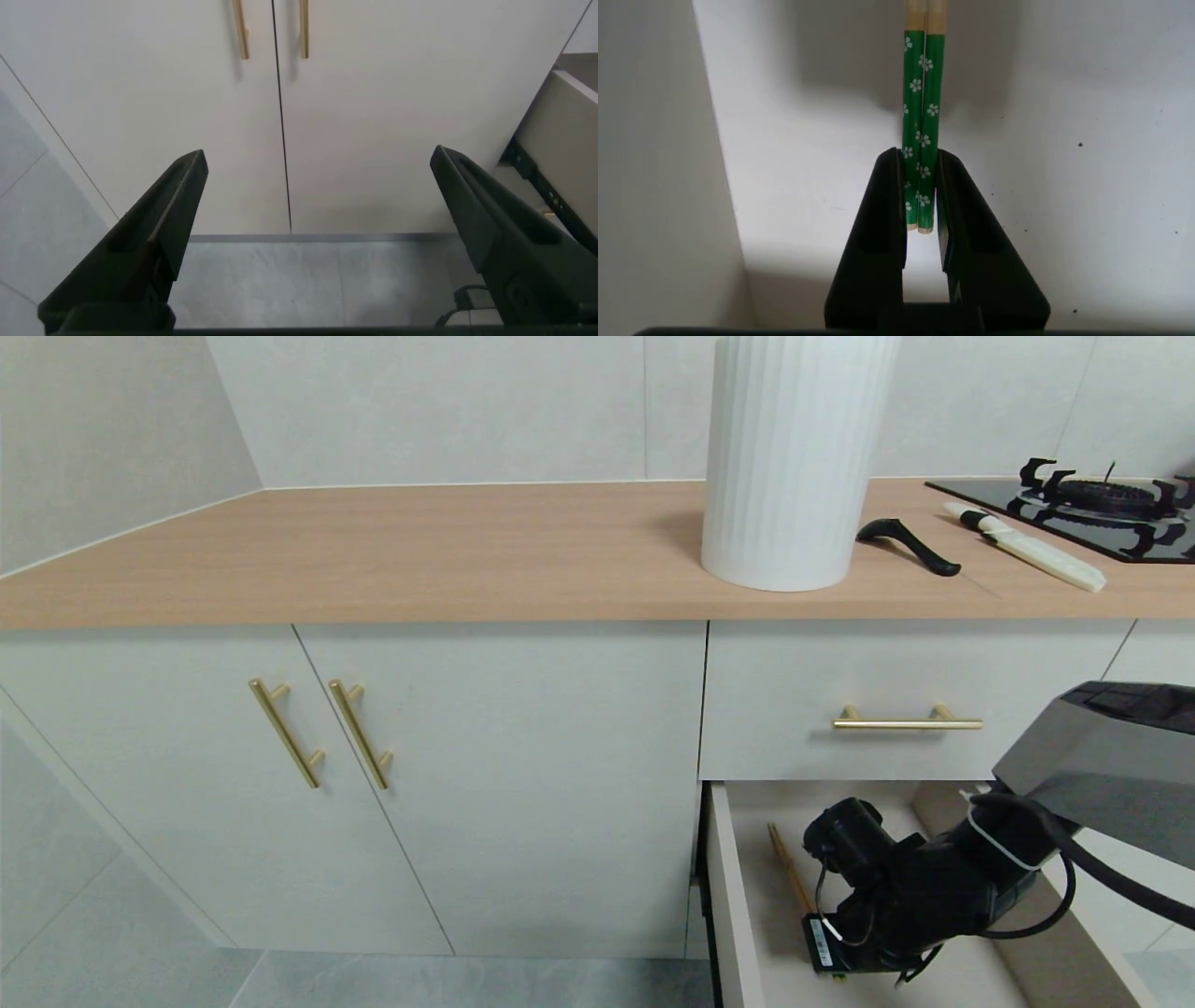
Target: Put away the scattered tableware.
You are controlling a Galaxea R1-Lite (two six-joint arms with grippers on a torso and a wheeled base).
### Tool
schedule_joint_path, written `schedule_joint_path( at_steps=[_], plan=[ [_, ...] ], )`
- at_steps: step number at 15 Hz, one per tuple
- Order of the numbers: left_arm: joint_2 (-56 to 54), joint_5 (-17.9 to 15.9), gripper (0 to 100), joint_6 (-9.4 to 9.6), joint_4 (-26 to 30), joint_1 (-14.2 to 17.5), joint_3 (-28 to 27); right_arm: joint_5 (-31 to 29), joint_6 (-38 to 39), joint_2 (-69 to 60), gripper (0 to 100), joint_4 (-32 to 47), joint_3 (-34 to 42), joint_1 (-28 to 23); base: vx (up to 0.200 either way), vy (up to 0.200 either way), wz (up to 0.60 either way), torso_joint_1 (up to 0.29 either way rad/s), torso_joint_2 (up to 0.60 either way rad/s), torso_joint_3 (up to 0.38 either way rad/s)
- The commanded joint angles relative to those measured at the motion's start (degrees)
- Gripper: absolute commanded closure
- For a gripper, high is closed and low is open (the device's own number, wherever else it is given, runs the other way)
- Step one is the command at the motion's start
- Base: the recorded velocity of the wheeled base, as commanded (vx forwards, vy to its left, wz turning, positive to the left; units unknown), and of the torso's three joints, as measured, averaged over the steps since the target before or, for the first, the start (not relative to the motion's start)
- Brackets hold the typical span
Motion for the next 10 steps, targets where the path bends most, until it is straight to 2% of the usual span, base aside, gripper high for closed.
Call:
schedule_joint_path(
  at_steps=[1,7,8,10],
  plan=[
    [0.00,-0.06,0,-0.01,-0.07,-0.04,0.00,-0.02,-0.01,0.05,100,-0.08,-0.02,0.03,0.000,0.000,0.00,0.000,0.00,0.000],
    [0.00,-0.06,0,-0.01,0.02,-0.04,0.00,-0.02,-0.01,0.05,100,-0.17,-0.02,0.03,0.000,0.000,0.00,0.000,0.00,0.000],
    [0.00,0.02,0,-0.01,0.02,-0.04,0.00,-0.02,-0.01,0.05,0,-0.17,-0.02,0.03,0.000,0.000,0.00,0.000,0.00,0.000],
    [0.00,-0.06,0,-0.01,0.02,0.05,0.00,-0.02,-0.01,0.05,0,-0.17,-0.02,0.03,0.000,0.000,0.00,0.000,0.00,0.000]
  ],
)
